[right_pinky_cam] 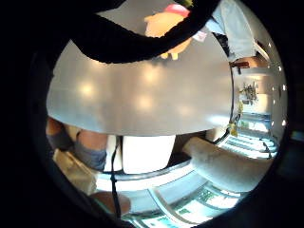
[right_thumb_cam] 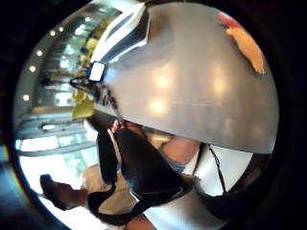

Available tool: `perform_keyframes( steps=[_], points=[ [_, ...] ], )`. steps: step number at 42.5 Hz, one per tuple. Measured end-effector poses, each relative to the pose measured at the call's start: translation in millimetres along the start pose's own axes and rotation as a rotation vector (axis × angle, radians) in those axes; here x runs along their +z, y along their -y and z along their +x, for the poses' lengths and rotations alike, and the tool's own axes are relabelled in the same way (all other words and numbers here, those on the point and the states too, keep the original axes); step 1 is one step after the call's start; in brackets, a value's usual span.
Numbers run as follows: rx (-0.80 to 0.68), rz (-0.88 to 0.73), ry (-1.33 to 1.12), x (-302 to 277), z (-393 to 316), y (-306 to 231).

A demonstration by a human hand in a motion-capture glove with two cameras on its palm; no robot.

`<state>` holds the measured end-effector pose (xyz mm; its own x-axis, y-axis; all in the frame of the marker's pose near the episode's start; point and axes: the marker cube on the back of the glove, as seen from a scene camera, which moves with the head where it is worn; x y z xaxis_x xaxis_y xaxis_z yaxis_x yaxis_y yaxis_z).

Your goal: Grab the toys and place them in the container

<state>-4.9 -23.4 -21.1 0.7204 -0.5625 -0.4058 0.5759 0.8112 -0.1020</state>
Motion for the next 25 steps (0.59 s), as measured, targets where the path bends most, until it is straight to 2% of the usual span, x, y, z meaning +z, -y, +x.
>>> perform_keyframes(
  steps=[6, 10, 12, 17, 25],
  points=[
    [-0.036, -0.006, -0.082, -10.5, -24.3, 9.4],
    [-0.072, 0.015, -0.069, 1.3, 19.6, -0.2],
    [-0.081, 0.025, -0.079, 1.1, 20.1, 1.7],
    [-0.061, 0.044, -0.126, -15.6, -27.1, 21.6],
    [-0.033, 0.055, -0.109, -34.8, -9.8, 62.4]
  ],
)
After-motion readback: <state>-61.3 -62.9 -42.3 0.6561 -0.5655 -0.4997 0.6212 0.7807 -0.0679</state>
